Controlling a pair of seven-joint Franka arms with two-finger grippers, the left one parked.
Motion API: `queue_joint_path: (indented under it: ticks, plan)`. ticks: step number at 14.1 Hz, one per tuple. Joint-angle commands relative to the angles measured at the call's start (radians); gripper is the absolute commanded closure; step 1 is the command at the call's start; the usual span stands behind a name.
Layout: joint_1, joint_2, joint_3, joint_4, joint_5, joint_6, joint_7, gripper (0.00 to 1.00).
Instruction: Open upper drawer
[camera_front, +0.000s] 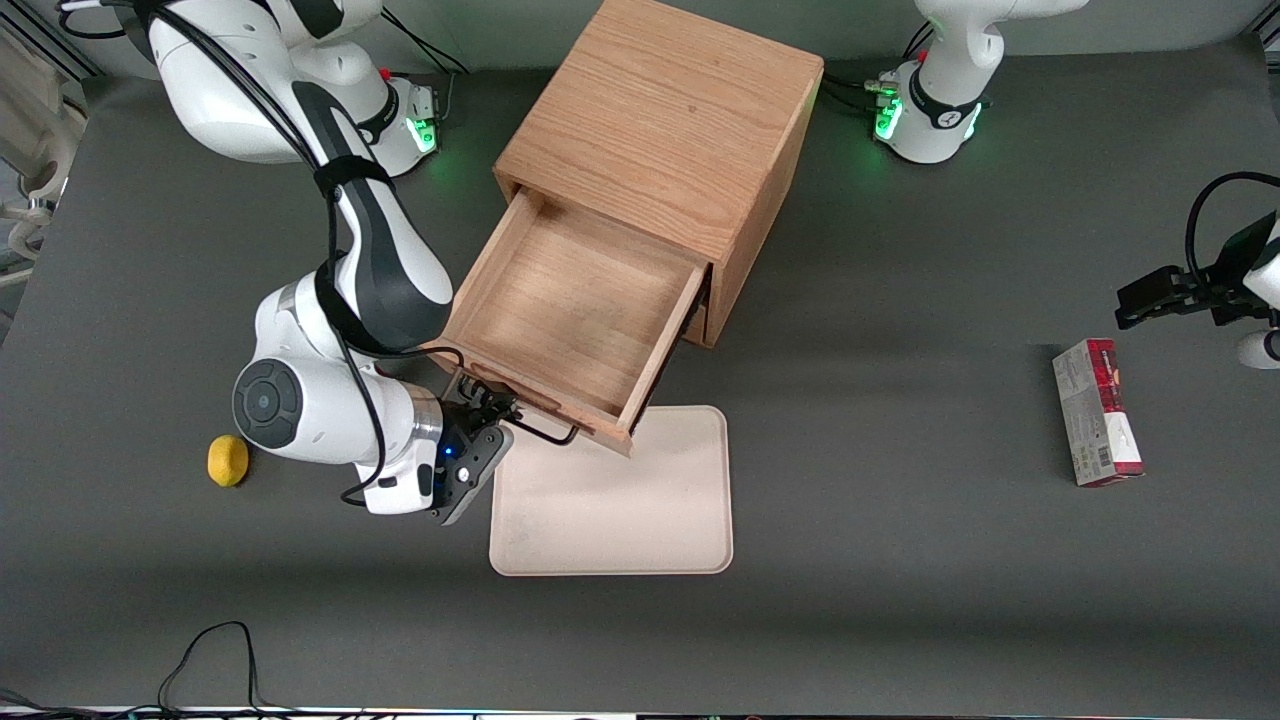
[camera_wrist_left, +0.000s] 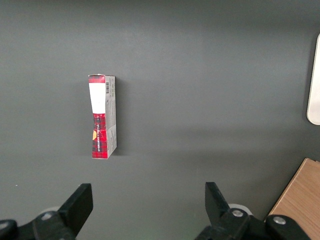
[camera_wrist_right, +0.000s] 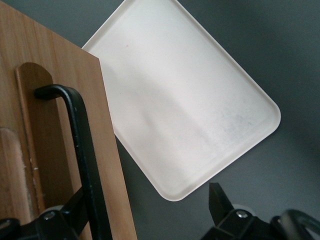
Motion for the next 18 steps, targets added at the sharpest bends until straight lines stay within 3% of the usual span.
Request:
queue_joint_path:
  ticks: [1, 9, 18]
  plan:
    - [-0.013, 0.033, 0.005, 0.052, -0.007, -0.004, -0.016, 0.00]
    - [-0.015, 0.024, 0.011, 0.067, -0.004, -0.021, -0.004, 0.00]
    - [-0.016, 0.013, -0.001, 0.178, -0.013, -0.234, -0.001, 0.00]
